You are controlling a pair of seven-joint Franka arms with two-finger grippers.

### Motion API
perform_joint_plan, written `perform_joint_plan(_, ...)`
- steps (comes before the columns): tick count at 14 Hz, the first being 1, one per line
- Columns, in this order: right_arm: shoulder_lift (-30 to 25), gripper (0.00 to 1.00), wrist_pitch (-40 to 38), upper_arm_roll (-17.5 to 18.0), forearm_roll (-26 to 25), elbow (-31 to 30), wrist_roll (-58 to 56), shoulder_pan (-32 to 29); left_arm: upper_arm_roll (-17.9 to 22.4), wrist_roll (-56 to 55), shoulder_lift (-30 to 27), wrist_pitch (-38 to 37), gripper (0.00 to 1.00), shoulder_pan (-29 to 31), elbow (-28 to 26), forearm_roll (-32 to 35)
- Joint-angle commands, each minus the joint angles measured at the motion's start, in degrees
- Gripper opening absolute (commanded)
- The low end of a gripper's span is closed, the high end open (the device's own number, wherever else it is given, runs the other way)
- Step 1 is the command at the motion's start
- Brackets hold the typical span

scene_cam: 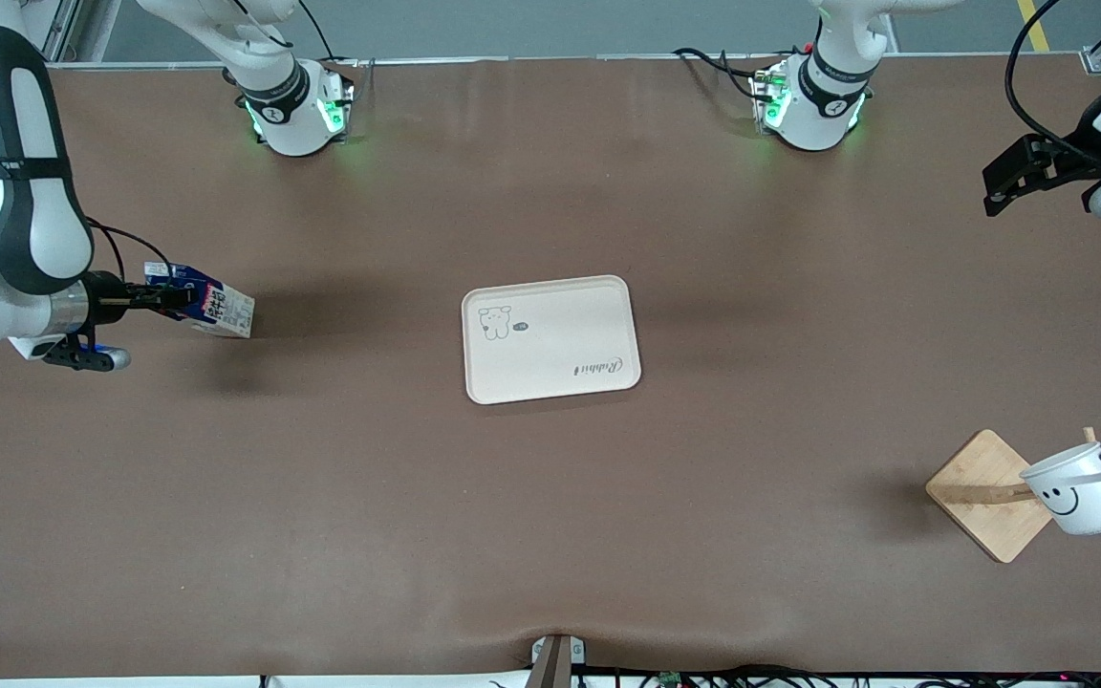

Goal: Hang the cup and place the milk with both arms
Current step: 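Lower the milk carton onto the table with the right gripper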

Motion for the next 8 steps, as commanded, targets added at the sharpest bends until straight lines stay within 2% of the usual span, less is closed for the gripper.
perform_joint_plan(1,-1.35,0.00,0.55,0.64,1.28,-1.71,-1.72,-1.23,0.39,1.11,-1.43,-0.92,1.00,-0.22,-0.59,-1.17)
perform_joint_plan(2,-1.18,0.00,0.63,0.56,1.28,-1.89,-1.72,-1.23,0.39,1.11,-1.34,-0.92,1.00,-0.14,-0.59,-1.08)
perform_joint_plan(3,-1.00,0.12,0.63,0.64,1.28,-1.97,-1.72,-1.23,0.47,1.11,-1.34,-0.92,1.00,-0.13,-0.59,-1.17)
perform_joint_plan(6,-0.74,0.35,0.81,0.64,1.28,-1.98,-1.81,-1.75,0.47,1.02,-2.30,-1.79,1.00,-0.13,-0.86,-1.08)
perform_joint_plan(8,-0.21,0.43,0.90,0.64,1.37,-2.06,-1.81,-2.28,0.56,1.02,-2.22,-1.89,1.00,0.13,-0.68,-1.08)
